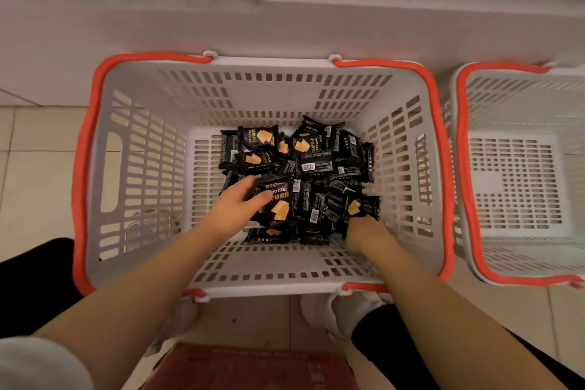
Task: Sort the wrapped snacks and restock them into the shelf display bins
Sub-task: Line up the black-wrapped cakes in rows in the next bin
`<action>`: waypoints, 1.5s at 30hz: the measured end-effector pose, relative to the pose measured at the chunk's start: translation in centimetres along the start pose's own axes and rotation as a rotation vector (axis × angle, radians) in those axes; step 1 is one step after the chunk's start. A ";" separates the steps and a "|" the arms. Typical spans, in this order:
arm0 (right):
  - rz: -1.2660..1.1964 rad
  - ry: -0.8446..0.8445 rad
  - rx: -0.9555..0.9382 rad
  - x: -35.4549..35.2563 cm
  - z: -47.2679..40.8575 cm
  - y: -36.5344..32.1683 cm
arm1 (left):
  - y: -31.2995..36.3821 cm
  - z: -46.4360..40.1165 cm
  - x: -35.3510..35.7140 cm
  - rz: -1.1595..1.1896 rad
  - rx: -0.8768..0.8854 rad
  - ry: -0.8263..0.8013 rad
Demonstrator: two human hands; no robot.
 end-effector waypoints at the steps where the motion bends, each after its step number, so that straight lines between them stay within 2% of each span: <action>1: -0.011 0.008 0.029 -0.2 0.2 0.1 | 0.5 0.3 -0.2 0.009 0.016 0.008; 4: -0.150 0.012 0.100 -1.1 1.4 0.8 | 2.0 1.1 -0.7 0.053 0.062 0.047; 6: -0.334 -0.037 0.047 -2.5 2.8 0.7 | 2.6 1.5 -1.1 0.112 0.073 0.098; 9: -0.932 -0.101 -0.167 -5.4 6.8 -0.2 | 3.0 2.4 -1.6 0.251 0.049 0.183; 11: -1.229 0.075 -0.397 -7.5 10.6 -0.4 | 3.6 3.1 -1.8 0.352 0.031 0.255; 12: -1.266 0.226 -0.502 -8.4 12.9 -0.4 | 4.1 3.5 -1.8 0.396 0.032 0.294; 14: -1.182 0.509 -0.647 -9.2 17.2 -0.7 | 5.3 4.4 -1.8 0.473 0.039 0.355; 17: -0.972 0.769 -0.710 -8.9 21.1 -2.1 | 6.9 5.7 -1.8 0.536 0.037 0.376; 25: -0.910 0.915 -0.671 -8.4 24.6 -4.0 | 10.0 8.7 -2.1 0.521 0.125 0.275; 28: -0.962 0.888 -0.762 -8.2 25.6 -4.1 | 10.8 9.5 -2.4 0.404 0.198 0.309; 30: -1.101 0.793 -0.796 -8.2 25.7 -3.8 | 11.5 9.9 -3.0 0.382 0.275 0.365; 33: -1.381 0.472 -0.785 -8.1 24.9 -3.4 | 13.4 10.6 -3.2 0.328 0.436 0.338; 35: -1.434 0.296 -0.832 -8.2 24.9 -3.6 | 14.8 11.2 -3.5 0.265 0.530 0.333; 39: -1.459 0.357 -0.871 -10.1 26.5 -3.2 | 17.3 11.9 -4.8 0.237 0.625 0.363; 45: -1.467 0.445 -0.970 -13.2 30.7 -3.3 | 21.1 13.0 -7.6 0.190 0.733 0.494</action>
Point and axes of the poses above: each hand's wrist, its own z-axis away from the middle knuckle, its own x-axis out of the palm, y = z × x, the point moved 6 cm from there along -z, towards the middle knuckle, and after that the axes turned 12 degrees about x, right-handed, at the moved point
